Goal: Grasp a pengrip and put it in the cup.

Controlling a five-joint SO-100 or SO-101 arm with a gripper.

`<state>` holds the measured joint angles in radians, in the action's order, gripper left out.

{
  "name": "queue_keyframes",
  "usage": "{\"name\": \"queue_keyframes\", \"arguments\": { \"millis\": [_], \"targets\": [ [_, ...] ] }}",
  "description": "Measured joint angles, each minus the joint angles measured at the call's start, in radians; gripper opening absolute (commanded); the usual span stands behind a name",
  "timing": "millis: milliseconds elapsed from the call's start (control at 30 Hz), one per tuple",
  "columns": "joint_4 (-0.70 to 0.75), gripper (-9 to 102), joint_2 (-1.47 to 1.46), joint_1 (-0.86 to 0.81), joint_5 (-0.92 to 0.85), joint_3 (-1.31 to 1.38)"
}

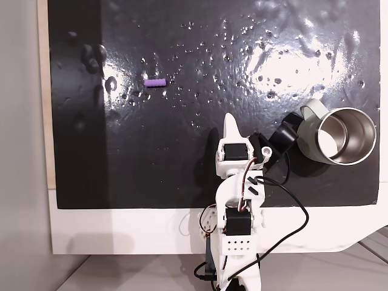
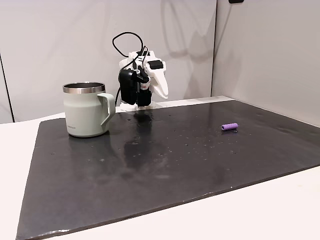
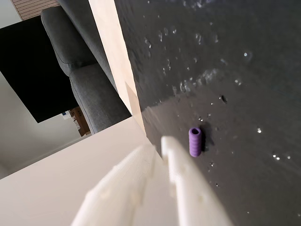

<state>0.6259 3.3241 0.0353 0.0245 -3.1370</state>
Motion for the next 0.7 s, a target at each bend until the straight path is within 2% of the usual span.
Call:
{"name": "queue_keyframes", "arguments": {
  "millis": [267, 400, 533, 700],
  "targets": [
    [0.000, 0, 0.000, -0.006, 0.000, 0.002],
    [0.081, 0, 0.000, -0.011, -0.011, 0.043],
    [0.207, 0, -0.017, 0.032, -0.029, 0.187],
    [0.290, 0, -0.206, 0.060, -0.031, 0.456]
  ]
}}
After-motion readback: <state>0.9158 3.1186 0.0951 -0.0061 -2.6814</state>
